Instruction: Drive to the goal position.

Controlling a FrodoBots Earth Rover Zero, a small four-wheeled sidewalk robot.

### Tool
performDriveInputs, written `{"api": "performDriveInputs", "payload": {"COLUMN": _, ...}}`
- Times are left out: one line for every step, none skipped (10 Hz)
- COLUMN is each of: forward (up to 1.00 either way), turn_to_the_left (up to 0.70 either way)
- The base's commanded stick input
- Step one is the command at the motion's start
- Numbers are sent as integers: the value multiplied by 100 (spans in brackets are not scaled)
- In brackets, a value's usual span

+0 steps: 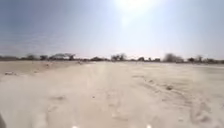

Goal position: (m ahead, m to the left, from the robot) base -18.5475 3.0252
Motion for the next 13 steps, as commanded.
{"api": "performDriveInputs", "payload": {"forward": 70, "turn_to_the_left": 0}}
{"api": "performDriveInputs", "payload": {"forward": 70, "turn_to_the_left": 0}}
{"api": "performDriveInputs", "payload": {"forward": 70, "turn_to_the_left": 0}}
{"api": "performDriveInputs", "payload": {"forward": 70, "turn_to_the_left": 0}}
{"api": "performDriveInputs", "payload": {"forward": 70, "turn_to_the_left": 0}}
{"api": "performDriveInputs", "payload": {"forward": 70, "turn_to_the_left": 0}}
{"api": "performDriveInputs", "payload": {"forward": 70, "turn_to_the_left": 0}}
{"api": "performDriveInputs", "payload": {"forward": 70, "turn_to_the_left": 0}}
{"api": "performDriveInputs", "payload": {"forward": 70, "turn_to_the_left": 0}}
{"api": "performDriveInputs", "payload": {"forward": 70, "turn_to_the_left": 0}}
{"api": "performDriveInputs", "payload": {"forward": 70, "turn_to_the_left": 0}}
{"api": "performDriveInputs", "payload": {"forward": 70, "turn_to_the_left": 0}}
{"api": "performDriveInputs", "payload": {"forward": 70, "turn_to_the_left": 0}}
